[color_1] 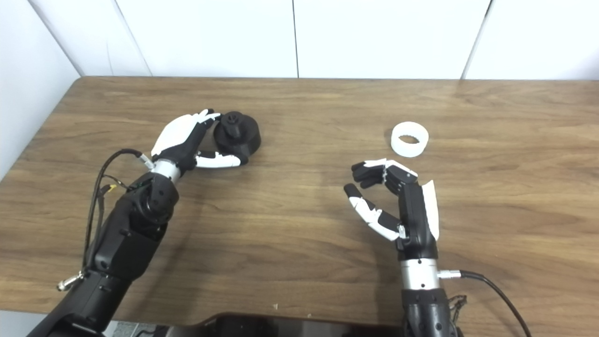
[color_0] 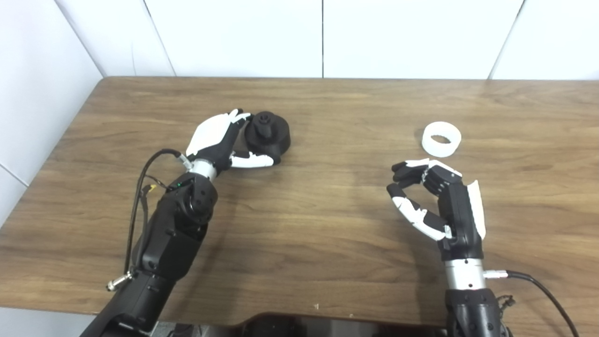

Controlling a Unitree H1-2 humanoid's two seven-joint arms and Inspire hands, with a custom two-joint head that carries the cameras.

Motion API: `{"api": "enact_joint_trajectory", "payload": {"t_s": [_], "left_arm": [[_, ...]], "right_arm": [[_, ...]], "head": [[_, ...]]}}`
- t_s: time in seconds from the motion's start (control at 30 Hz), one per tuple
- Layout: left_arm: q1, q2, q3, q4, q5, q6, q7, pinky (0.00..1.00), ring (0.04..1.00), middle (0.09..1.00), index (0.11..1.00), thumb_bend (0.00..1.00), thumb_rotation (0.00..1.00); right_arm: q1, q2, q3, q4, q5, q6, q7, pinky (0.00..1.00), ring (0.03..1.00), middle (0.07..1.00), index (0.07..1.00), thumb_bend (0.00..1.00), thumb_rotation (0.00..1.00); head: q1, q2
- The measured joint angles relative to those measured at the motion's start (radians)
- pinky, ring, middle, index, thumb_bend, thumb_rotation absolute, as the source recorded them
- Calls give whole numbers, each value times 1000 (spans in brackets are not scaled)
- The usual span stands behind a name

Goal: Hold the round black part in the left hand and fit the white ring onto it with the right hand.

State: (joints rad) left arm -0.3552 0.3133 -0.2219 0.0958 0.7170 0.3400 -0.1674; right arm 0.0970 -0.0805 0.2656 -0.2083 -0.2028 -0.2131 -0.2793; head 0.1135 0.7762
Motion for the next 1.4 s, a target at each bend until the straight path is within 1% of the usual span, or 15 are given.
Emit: {"api": "enact_joint_trajectory", "payload": {"t_s": [0.17, 0.27, 0.4, 0.5, 0.57, 0.67, 0.8, 1.0, 1.13, 1.23, 1.4], "left_arm": [[0, -2, 0, 13, -14, -2, 6, 974, 1000, 1000, 858, 1000, 486], [-2, -8, 2, 41, -19, -7, 23, 953, 1000, 1000, 834, 997, 438], [-10, -20, 13, 80, -28, -38, 84, 928, 1000, 1000, 793, 951, 363], [-15, -34, 30, 108, -50, -62, 124, 931, 1000, 998, 759, 922, 310], [-15, -46, 46, 126, -70, -87, 146, 917, 999, 979, 719, 907, 283], [-19, -67, 67, 164, -101, -123, 205, 875, 978, 955, 669, 874, 248], [-38, -69, 71, 205, -111, -159, 245, 849, 961, 940, 639, 854, 238], [-41, -71, 71, 213, -128, -166, 272, 834, 942, 928, 625, 843, 224], [-41, -74, 71, 215, -134, -166, 281, 829, 943, 926, 619, 837, 222], [-40, -75, 71, 215, -138, -166, 283, 826, 945, 921, 609, 841, 202], [-38, -75, 67, 209, -147, -168, 281, 833, 956, 922, 599, 864, 213]], "right_arm": [[0, 0, 1, 0, -1, 0, 0, 479, 545, 594, 495, 493, 161], [0, 0, 1, 0, -4, 0, 0, 480, 545, 593, 495, 493, 161], [0, 0, 1, -1, -4, 0, 0, 479, 544, 592, 495, 493, 160], [0, 0, 1, -2, -3, 0, 0, 482, 547, 592, 495, 493, 160], [0, 0, 1, -2, -3, 1, 0, 482, 547, 593, 496, 493, 161], [1, 0, 0, -3, -3, 1, 0, 483, 550, 595, 495, 493, 161], [1, 0, 0, -5, -3, 3, 0, 478, 544, 592, 495, 493, 161], [1, 0, 0, -9, -6, 4, 0, 476, 545, 591, 495, 492, 161], [1, 0, 0, -17, -7, 7, 0, 478, 545, 591, 495, 492, 160], [1, 0, 0, -27, -6, 7, 0, 477, 544, 590, 495, 492, 160], [1, 0, -1, -28, -6, 7, 0, 479, 545, 591, 495, 493, 160]], "head": [[-2, 2], [-2, 3], [-5, 5], [-8, 6], [-11, 8], [-11, 8], [-11, 8], [-9, 14], [-9, 17], [-8, 18], [-9, 18]]}}
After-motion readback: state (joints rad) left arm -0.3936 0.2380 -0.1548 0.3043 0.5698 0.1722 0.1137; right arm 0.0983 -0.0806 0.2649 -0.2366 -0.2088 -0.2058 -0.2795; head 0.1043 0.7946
